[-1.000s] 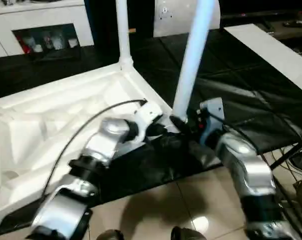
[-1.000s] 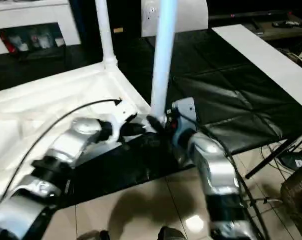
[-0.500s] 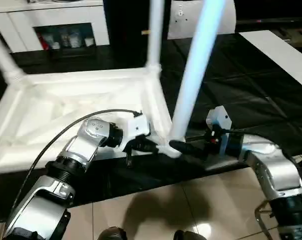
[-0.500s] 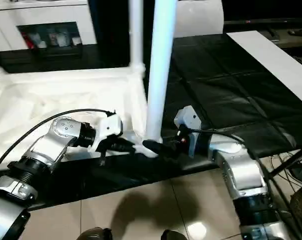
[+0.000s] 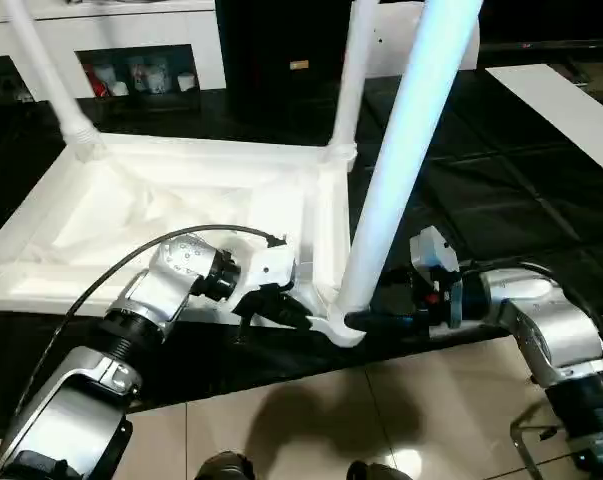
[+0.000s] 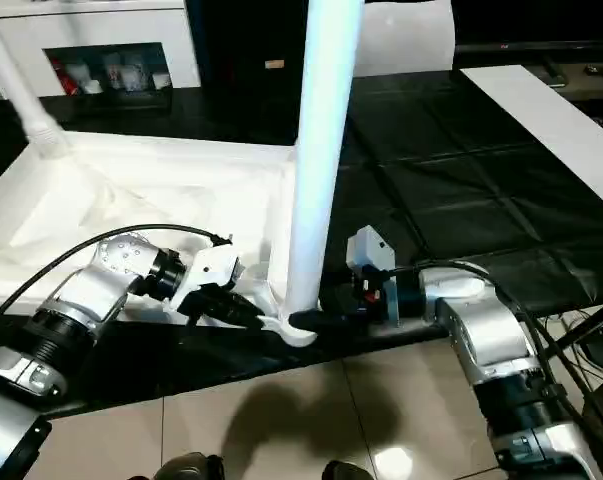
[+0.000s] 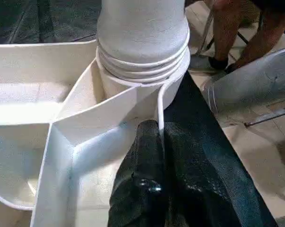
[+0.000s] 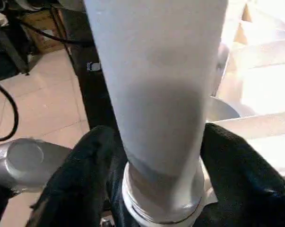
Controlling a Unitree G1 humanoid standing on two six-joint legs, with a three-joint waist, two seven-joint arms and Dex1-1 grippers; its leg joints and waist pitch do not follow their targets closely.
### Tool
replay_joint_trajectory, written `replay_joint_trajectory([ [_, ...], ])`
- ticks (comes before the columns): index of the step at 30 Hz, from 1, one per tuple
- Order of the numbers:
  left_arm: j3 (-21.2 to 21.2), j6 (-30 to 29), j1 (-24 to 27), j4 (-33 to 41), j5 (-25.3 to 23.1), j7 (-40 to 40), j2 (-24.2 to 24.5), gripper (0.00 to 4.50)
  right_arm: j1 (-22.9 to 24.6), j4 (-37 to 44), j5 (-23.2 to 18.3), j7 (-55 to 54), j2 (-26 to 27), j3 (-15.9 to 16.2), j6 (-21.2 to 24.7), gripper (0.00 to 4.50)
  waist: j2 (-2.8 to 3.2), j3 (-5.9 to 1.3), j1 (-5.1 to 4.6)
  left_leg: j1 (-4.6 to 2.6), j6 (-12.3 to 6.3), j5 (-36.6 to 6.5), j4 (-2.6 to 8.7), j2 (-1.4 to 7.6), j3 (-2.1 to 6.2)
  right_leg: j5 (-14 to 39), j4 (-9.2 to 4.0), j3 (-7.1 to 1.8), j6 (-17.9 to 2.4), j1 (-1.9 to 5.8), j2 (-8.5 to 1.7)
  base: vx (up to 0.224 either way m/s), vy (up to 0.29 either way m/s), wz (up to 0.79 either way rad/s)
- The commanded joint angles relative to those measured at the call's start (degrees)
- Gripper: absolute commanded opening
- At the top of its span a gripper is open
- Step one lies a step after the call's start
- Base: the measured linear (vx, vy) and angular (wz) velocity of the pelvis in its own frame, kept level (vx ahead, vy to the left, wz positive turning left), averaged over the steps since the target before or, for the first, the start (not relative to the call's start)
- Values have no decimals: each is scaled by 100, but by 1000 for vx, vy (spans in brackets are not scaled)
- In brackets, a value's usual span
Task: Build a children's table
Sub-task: Rotate leg to tighten
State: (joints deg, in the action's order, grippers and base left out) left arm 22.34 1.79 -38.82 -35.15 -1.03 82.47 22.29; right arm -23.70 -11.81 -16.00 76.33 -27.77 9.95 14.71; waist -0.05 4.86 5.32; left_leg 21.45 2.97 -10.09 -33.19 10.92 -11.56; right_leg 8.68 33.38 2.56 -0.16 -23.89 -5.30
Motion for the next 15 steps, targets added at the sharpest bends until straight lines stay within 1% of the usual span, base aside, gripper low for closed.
replay_joint_trajectory([
  [1,245,100,-42,-10,-136,291,-7,0,-62,-45,27,128,-65,103,-118,269,-73,-392,-32,-101,-387,-1100,371,238,70,1537,-314,-189,-1359,260,-283,0,0,0],
  [4,264,117,-50,-19,-147,319,9,0,-88,-108,54,204,-61,169,-164,238,-69,-391,-33,-99,-386,-1073,372,236,69,1453,-308,-190,-1378,263,-279,0,0,0],
  [5,269,134,-58,-38,-148,335,12,0,-102,-141,57,248,-63,195,-183,238,-74,-391,-31,-98,-395,-1066,370,233,65,1429,-306,-189,-1380,265,-276,0,0,0],
  [8,280,161,-75,-75,-145,359,16,0,-124,-189,54,339,-72,238,-197,207,-71,-388,-30,-100,-396,-1107,372,237,66,1484,-311,-186,-1394,261,-278,0,0,0],
  [10,283,202,-95,-135,-159,344,17,0,-138,-216,57,379,-45,277,-206,201,-53,-378,-28,-97,-379,-1150,380,236,72,1532,-320,-186,-1379,261,-278,0,0,0],
  [12,281,215,-102,-154,-164,334,15,0,-142,-227,62,385,-30,288,-212,195,-64,-379,-28,-100,-359,-1186,381,236,71,1560,-324,-189,-1369,262,-280,0,0,0],
  [15,227,141,-103,-177,-149,243,-31,0,-103,-192,15,378,7,313,-158,194,-65,-374,-30,-104,-347,-1206,388,241,72,1589,-328,-189,-1364,256,-280,0,0,0],
])
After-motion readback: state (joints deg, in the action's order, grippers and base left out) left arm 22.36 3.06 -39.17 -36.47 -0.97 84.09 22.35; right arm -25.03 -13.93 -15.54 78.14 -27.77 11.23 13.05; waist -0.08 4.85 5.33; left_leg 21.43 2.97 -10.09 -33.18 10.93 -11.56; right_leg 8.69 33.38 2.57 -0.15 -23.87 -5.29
